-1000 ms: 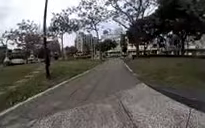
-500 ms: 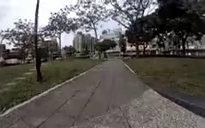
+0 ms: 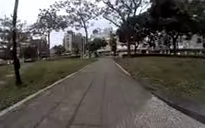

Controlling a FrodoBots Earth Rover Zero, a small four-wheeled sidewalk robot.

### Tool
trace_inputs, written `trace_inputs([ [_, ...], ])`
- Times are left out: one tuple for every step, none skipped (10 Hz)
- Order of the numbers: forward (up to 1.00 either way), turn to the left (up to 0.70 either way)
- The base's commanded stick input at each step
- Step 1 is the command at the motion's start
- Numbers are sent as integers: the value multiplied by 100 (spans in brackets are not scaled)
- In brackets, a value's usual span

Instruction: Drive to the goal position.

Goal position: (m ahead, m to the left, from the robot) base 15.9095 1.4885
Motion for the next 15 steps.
trace_inputs([
  [85,0],
  [85,0],
  [85,0],
  [85,0],
  [85,0],
  [85,0],
  [85,0],
  [85,0],
  [85,0],
  [85,0],
  [85,0],
  [85,0],
  [85,0],
  [85,0],
  [85,0],
])
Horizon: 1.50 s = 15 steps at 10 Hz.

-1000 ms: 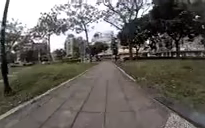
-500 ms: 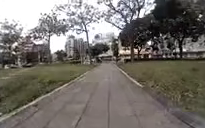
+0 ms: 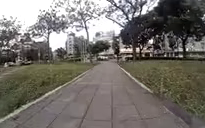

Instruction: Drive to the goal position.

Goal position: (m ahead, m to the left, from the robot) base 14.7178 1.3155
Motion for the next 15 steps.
trace_inputs([
  [85,0],
  [85,0],
  [85,0],
  [85,-13],
  [85,-34],
  [85,-20],
  [85,0],
  [85,0],
  [85,0],
  [85,0],
  [85,0],
  [85,0],
  [85,0],
  [85,0],
  [85,0],
])
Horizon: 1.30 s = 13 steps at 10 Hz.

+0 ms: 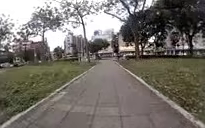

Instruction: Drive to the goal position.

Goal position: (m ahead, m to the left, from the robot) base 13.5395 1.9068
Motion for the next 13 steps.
trace_inputs([
  [85,0],
  [85,0],
  [85,0],
  [85,0],
  [85,0],
  [85,0],
  [85,-18],
  [85,-34],
  [85,-34],
  [85,-34],
  [85,-24],
  [85,0],
  [85,0],
])
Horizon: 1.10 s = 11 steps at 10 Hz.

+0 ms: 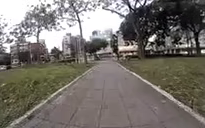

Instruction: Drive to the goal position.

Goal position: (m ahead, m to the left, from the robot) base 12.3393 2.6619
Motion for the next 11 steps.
trace_inputs([
  [85,0],
  [85,0],
  [85,0],
  [85,0],
  [85,0],
  [85,0],
  [85,0],
  [85,0],
  [85,0],
  [85,0],
  [85,0],
])
